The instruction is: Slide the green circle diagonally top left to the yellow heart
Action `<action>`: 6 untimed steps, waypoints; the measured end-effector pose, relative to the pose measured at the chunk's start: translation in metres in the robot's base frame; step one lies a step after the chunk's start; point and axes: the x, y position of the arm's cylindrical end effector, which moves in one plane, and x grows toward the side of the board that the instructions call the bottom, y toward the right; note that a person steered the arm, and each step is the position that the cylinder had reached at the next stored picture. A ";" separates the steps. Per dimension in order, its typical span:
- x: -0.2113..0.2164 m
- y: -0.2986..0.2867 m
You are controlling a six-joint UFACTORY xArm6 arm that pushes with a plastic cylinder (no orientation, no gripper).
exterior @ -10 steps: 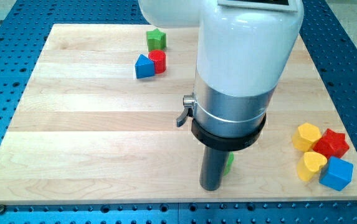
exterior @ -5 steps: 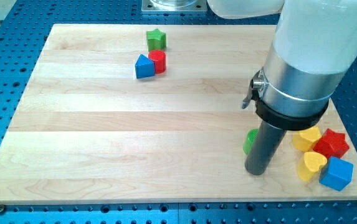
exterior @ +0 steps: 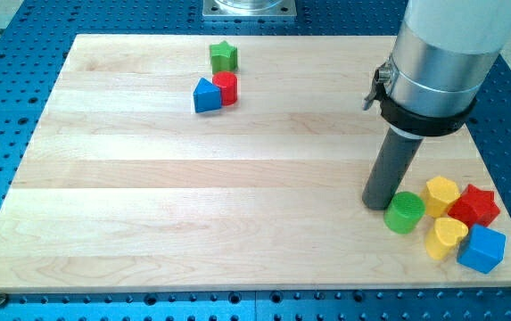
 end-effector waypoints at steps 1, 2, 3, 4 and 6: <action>0.000 -0.007; 0.000 -0.018; 0.001 -0.025; 0.010 -0.008; 0.018 -0.009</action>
